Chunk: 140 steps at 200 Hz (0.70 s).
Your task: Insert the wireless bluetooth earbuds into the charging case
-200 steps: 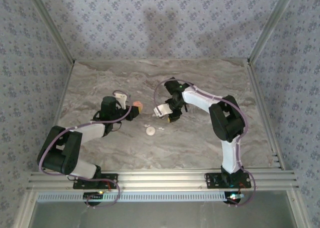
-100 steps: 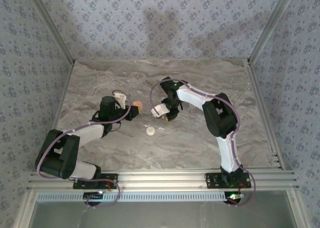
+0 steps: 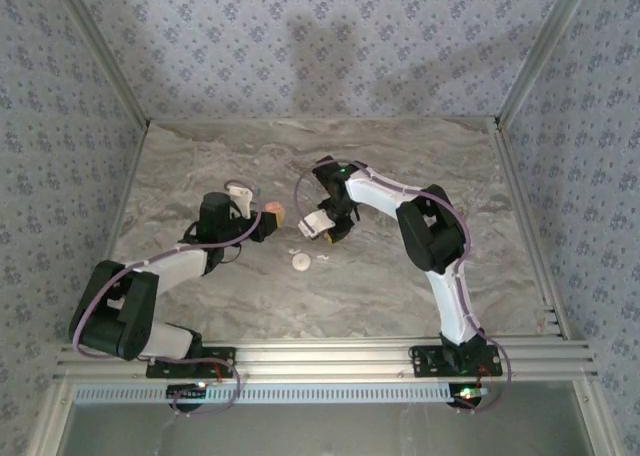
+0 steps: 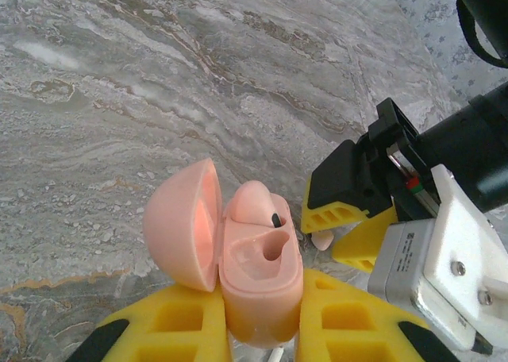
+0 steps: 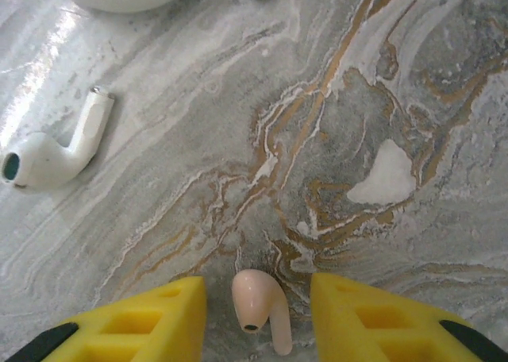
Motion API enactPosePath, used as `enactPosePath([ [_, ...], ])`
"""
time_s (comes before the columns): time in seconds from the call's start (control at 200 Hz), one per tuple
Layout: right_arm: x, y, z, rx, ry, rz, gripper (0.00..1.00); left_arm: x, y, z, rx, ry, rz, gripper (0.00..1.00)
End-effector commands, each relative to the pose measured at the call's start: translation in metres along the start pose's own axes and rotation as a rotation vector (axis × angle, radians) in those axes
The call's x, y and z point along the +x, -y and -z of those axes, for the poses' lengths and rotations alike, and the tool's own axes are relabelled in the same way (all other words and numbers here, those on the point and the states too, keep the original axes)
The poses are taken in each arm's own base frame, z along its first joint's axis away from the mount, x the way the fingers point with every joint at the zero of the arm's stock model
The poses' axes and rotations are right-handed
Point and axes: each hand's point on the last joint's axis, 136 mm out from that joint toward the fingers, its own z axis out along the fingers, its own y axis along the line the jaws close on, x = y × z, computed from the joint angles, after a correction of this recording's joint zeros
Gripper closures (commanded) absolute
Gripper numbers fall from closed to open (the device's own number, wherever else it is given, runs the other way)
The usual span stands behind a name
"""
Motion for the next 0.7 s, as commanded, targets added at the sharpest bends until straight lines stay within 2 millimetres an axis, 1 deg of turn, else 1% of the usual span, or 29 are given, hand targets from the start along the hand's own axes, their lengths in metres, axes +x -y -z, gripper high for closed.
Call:
enactPosePath([
  [0.0,0.0018,-0.0039,-0.0036,-0.044,-0.018,0.015,0.63,-0.0207,0.0102,0.0048,0.027,0.046,-0.042,0.99],
  [0.19,0.0070,-0.0035,-0.0064,-0.054,-0.045,0.014,0.67,-0.0215,0.0114,0.0041,0.033,0.045,-0.042,0.99],
  [0.44,0.0116,-0.0020,-0.0096,-0.057,-0.061,0.013,0.67,-0.0228,0.0133,0.0040,0.041,0.044,-0.045,0.98],
  [0.55,0.0106,-0.0014,-0.0111,-0.058,-0.058,0.015,0.73,-0.0234,0.0139,0.0040,0.043,0.045,-0.045,0.98],
  [0.695,0.0093,-0.0007,-0.0093,-0.054,-0.053,0.015,0.74,-0.0238,0.0147,0.0041,0.048,0.045,-0.050,0.98],
])
